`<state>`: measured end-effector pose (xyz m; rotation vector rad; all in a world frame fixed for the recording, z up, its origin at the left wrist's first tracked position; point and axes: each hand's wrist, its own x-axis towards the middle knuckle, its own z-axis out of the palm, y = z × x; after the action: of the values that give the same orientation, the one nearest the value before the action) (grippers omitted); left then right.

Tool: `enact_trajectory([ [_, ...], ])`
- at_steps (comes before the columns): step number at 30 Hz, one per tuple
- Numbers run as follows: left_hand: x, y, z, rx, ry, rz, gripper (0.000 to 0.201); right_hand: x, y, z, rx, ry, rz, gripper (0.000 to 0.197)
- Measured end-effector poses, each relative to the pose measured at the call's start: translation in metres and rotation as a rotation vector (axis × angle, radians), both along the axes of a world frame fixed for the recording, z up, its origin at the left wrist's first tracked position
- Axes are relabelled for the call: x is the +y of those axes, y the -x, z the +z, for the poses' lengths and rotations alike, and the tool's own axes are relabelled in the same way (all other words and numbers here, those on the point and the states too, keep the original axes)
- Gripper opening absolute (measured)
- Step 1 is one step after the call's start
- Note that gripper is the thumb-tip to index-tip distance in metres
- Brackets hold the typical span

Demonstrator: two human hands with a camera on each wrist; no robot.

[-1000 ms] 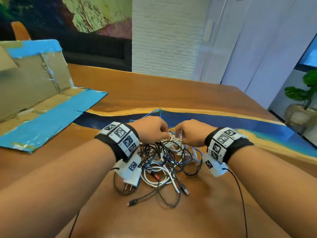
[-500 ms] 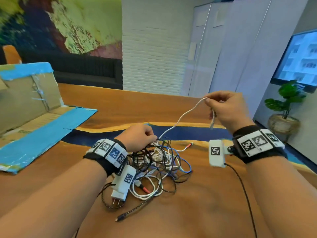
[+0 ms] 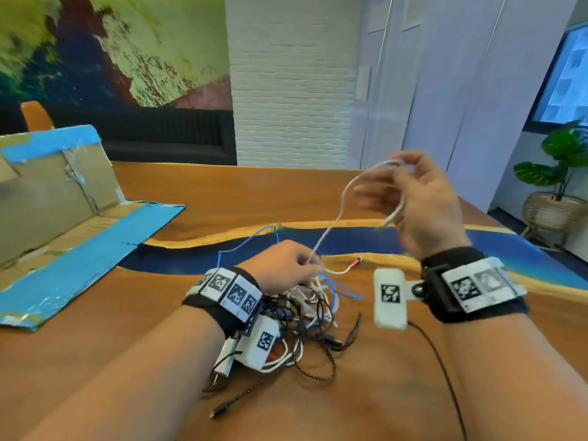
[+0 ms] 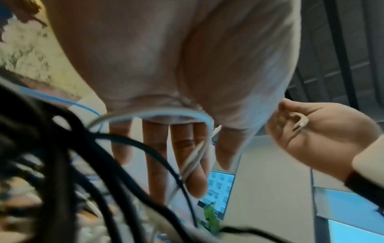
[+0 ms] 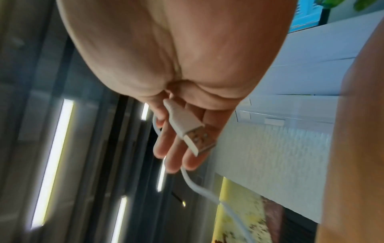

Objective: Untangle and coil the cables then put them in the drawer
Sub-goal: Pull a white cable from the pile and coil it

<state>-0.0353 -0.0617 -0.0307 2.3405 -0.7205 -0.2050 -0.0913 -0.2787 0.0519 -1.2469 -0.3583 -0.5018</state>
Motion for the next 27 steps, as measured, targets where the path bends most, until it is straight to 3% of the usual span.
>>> enact_trajectory([
  [3,0.027,-0.010,0.007,-0.046,0.246,0.174,0.034,-0.039,-0.013,0.005,0.036,-0.012,-0.166,0.018],
  [5,0.039,-0.009,0.016,-0.082,0.442,0.259,0.031,-0.056,-0.025,-0.021,0.181,0.270,-0.312,0.022],
  [7,0.040,-0.006,0.025,-0.124,0.545,0.297,0.028,-0.059,-0.028,-0.050,0.326,0.712,-0.412,0.029],
  [8,0.037,-0.002,0.030,-0.156,0.536,0.299,0.027,-0.054,-0.025,-0.061,0.410,0.887,-0.423,0.039],
  [10,0.026,0.006,0.037,-0.200,0.435,0.280,0.027,-0.033,-0.016,-0.072,0.393,1.013,-0.414,0.064],
  [13,0.009,0.015,0.038,-0.189,0.263,0.205,0.029,0.012,-0.008,-0.078,0.116,0.951,-0.287,0.074],
  [14,0.006,0.017,0.036,-0.200,0.251,0.181,0.030,0.025,-0.008,-0.079,0.078,0.961,-0.220,0.066],
  [17,0.010,0.015,0.027,-0.233,0.341,0.146,0.027,0.049,-0.017,-0.083,0.035,0.915,-0.123,0.016],
  [19,0.024,0.009,0.019,-0.171,0.323,0.119,0.032,0.050,-0.024,-0.086,-0.006,0.701,-0.114,0.028],
  [21,0.044,-0.002,0.011,-0.119,0.143,0.108,0.040,0.038,-0.030,-0.079,-0.016,0.376,-0.147,0.034],
  [23,0.065,-0.015,0.003,-0.045,0.051,0.151,0.046,0.007,-0.029,-0.067,-0.019,0.143,-0.283,0.034],
  [25,0.083,-0.024,0.000,0.041,0.266,0.220,0.047,-0.034,-0.028,-0.055,-0.028,0.116,-0.456,0.032],
  [27,0.092,-0.027,0.001,0.085,0.589,0.273,0.042,-0.063,-0.026,-0.056,0.033,0.339,-0.578,0.029],
])
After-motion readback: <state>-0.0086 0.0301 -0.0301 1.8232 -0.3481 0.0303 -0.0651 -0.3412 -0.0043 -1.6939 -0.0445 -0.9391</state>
